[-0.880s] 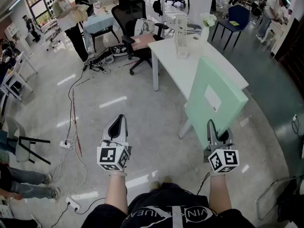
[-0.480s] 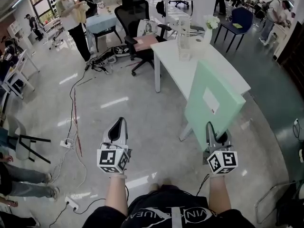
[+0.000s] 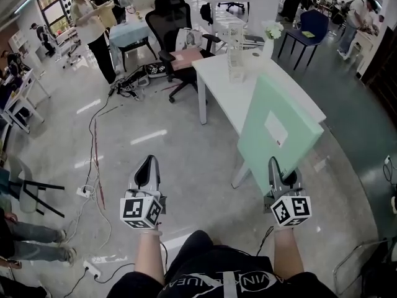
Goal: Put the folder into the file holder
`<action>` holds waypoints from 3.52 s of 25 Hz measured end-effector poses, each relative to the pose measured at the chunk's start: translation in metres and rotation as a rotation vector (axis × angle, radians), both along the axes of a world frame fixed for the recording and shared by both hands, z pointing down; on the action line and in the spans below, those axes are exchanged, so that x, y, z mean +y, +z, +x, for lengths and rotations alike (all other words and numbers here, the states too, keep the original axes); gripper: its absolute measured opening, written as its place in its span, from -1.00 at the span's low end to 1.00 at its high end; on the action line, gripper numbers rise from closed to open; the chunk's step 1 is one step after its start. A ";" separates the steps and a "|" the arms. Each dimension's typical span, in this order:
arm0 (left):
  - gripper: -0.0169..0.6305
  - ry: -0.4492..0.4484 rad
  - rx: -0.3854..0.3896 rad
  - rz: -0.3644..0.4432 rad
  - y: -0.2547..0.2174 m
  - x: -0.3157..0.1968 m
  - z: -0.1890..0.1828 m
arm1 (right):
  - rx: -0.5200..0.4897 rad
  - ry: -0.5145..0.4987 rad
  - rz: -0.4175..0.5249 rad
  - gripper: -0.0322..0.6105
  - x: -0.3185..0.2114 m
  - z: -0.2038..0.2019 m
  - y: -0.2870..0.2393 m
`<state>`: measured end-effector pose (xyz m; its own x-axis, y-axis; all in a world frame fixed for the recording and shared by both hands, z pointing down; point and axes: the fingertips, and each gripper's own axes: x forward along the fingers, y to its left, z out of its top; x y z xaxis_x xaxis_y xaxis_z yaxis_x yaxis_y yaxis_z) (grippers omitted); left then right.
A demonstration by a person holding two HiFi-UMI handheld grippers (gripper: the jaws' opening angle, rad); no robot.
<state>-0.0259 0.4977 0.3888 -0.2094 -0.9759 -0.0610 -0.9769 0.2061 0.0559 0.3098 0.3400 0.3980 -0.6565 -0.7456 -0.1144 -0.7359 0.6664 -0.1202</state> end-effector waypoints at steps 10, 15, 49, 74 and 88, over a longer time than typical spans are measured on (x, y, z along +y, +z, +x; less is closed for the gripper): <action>-0.95 -0.001 -0.010 0.015 0.001 -0.064 -0.030 | -0.013 0.005 0.010 -0.41 -0.058 -0.023 0.000; -0.95 0.028 -0.014 0.023 -0.006 -0.122 -0.063 | -0.016 0.027 0.017 -0.41 -0.105 -0.057 -0.007; -0.95 0.234 -0.021 0.029 0.005 -0.452 -0.179 | 0.019 0.197 0.033 -0.41 -0.352 -0.185 -0.015; -0.95 0.282 -0.033 0.013 -0.007 -0.672 -0.194 | 0.010 0.128 0.074 -0.41 -0.560 -0.254 -0.066; -0.95 0.327 -0.039 0.020 -0.008 -0.734 -0.202 | 0.019 0.186 0.066 -0.41 -0.642 -0.291 -0.072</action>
<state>-0.2275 -0.2359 0.3804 0.1179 -0.9896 -0.0826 -0.9926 -0.1198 0.0182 0.0184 -0.3021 0.3263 -0.5103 -0.8457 -0.1560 -0.8490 0.5244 -0.0655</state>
